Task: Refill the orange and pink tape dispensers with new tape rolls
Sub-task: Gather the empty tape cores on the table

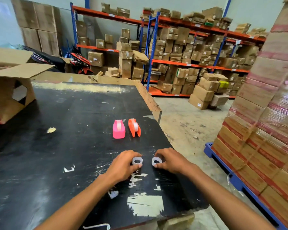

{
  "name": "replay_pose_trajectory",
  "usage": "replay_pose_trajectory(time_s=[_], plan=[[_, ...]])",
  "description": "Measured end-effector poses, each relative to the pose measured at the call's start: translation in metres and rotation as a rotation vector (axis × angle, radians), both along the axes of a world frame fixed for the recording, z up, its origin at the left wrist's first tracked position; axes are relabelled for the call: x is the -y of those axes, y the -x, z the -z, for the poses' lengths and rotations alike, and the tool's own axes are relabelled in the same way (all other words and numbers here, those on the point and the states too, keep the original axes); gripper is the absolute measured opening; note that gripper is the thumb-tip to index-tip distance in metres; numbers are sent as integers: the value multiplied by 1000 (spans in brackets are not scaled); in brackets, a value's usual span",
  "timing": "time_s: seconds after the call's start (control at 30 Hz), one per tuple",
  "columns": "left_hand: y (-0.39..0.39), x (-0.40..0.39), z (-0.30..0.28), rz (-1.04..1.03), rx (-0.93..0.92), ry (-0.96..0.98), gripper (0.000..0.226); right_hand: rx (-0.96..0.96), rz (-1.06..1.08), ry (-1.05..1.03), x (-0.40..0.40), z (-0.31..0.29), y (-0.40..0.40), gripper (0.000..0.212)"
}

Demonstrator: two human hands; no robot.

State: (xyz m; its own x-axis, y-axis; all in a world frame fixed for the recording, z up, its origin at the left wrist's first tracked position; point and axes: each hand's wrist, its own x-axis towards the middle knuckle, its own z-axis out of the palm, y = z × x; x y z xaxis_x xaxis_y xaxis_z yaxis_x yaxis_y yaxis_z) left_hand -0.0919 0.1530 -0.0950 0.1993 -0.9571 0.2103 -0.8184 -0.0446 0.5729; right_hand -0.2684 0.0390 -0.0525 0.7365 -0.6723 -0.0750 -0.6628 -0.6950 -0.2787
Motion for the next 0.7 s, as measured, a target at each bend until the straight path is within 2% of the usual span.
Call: replay_pose_trajectory(time_s=[0.4, 0.7], plan=[[-141, -62, -28, -479, -53, 16, 39, 59, -394, -50, -6, -14, -190, 28], [-183, -10, -19, -554, -139, -8, 40, -17, -480, 138, 32, -10, -266, 32]])
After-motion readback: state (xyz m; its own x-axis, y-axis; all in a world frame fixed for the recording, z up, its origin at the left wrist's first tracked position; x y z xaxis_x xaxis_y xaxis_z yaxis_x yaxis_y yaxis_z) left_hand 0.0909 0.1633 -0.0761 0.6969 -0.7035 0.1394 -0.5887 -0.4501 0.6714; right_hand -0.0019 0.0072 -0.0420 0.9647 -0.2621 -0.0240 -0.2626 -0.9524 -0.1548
